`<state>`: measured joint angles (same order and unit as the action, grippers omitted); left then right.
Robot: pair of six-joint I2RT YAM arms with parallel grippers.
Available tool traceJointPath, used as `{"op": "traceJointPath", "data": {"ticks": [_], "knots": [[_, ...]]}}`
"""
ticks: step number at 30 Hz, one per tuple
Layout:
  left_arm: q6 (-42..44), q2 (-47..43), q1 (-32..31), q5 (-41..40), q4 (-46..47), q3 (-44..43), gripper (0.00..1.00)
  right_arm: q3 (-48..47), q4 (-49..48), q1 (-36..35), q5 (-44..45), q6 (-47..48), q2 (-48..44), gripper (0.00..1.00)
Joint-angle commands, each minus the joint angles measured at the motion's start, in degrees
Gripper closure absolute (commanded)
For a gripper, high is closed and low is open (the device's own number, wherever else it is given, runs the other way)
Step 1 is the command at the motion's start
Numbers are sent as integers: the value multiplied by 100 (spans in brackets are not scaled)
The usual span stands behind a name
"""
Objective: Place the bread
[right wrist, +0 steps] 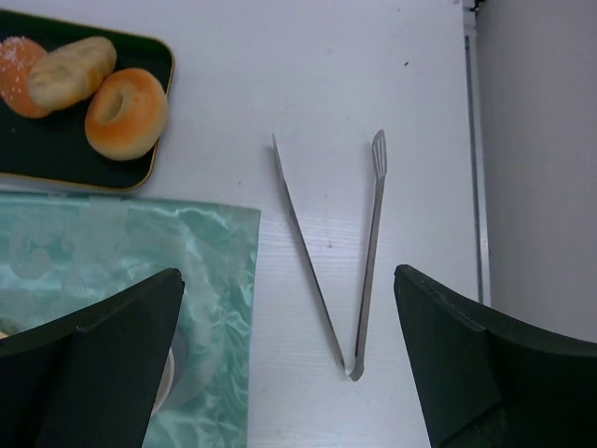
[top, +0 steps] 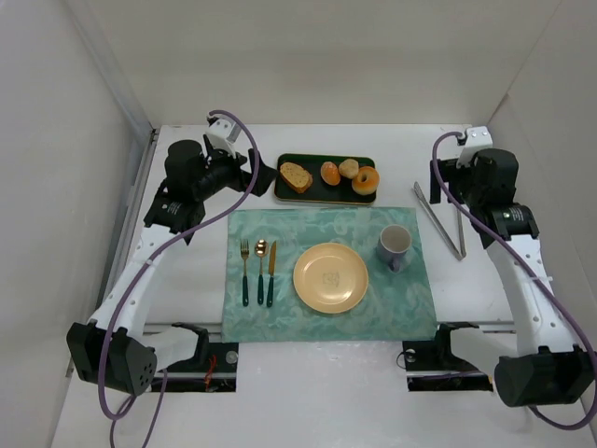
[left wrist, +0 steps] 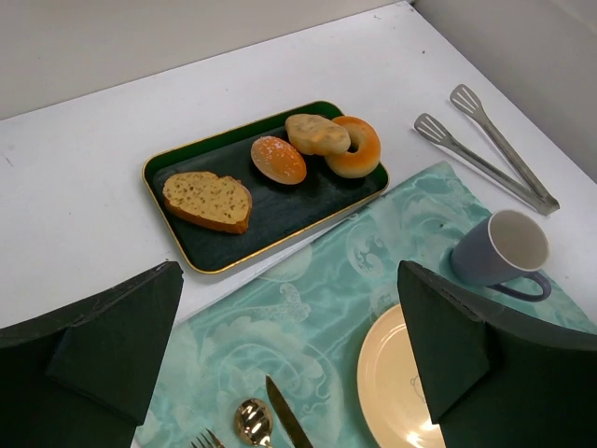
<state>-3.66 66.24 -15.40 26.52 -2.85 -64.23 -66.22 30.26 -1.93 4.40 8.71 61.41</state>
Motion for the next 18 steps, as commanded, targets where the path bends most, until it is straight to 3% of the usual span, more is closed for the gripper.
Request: {"op": "traceJointPath", "data": {"ticks": [1,5,13,18], "knots": [[32,-111,-16,63,189,-81,0,222,-29,70,-150,-1,-164,0],[32,-111,-16,63,189,-81,0,521,-30,289,-457,620,-216,0],[32,-269,-16,63,189,-81,0,759,216,2098,-2783,2449,476,0],[32,-269,-16,116,189,-81,0,627,462,2276,-3200,3723,1249,0]]}}
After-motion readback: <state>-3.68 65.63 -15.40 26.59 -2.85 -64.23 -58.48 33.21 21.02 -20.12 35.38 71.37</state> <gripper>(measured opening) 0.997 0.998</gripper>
